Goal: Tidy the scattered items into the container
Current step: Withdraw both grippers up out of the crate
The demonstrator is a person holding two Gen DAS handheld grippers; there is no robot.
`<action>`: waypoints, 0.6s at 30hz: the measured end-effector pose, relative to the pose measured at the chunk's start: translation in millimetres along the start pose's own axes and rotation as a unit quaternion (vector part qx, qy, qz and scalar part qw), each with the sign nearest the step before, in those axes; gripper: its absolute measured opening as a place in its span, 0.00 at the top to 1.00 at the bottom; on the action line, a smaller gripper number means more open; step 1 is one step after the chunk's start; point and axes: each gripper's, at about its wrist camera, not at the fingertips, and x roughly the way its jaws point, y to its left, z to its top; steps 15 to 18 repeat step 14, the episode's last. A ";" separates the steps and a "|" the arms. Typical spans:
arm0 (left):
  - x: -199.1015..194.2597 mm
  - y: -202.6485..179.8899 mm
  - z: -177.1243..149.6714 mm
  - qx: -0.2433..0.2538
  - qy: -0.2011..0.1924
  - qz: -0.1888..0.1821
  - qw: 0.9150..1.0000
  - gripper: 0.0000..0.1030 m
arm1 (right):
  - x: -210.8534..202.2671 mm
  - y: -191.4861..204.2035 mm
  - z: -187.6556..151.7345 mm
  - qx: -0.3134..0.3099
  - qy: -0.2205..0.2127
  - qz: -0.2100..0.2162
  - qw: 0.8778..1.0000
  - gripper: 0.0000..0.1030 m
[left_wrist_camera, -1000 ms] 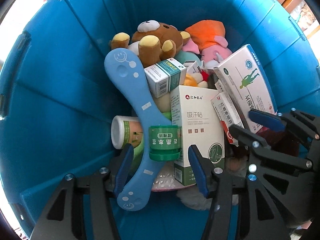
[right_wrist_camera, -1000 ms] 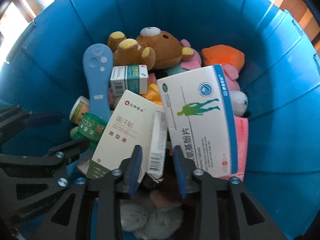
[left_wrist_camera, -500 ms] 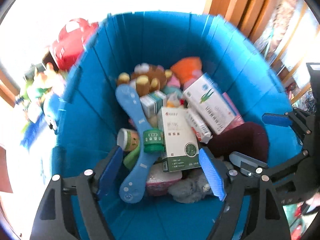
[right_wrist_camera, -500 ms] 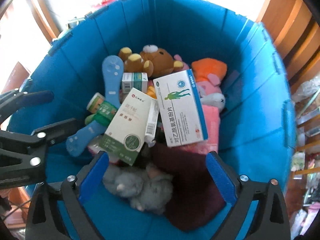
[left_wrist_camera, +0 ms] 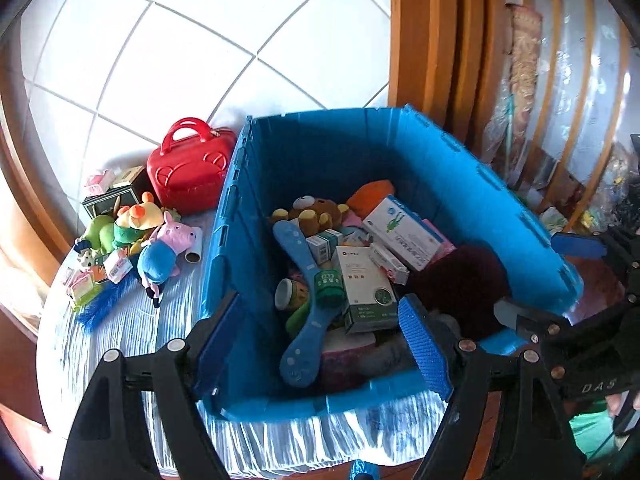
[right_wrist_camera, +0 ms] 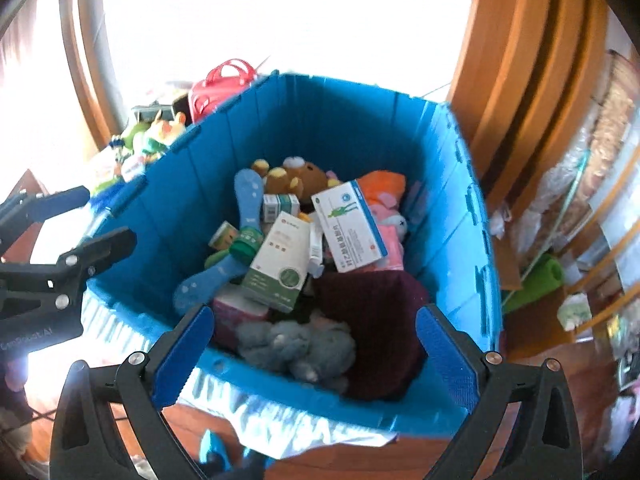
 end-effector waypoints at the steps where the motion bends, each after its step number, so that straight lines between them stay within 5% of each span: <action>1: -5.2 1.7 -2.7 -0.001 -0.001 -0.006 1.000 0.23 | -6.5 2.5 -2.3 0.008 -0.006 0.001 1.000 0.00; 18: -48.2 10.1 -23.6 -0.002 -0.020 -0.020 1.000 0.23 | -63.1 24.6 -21.8 0.049 -0.029 -0.019 0.998 0.00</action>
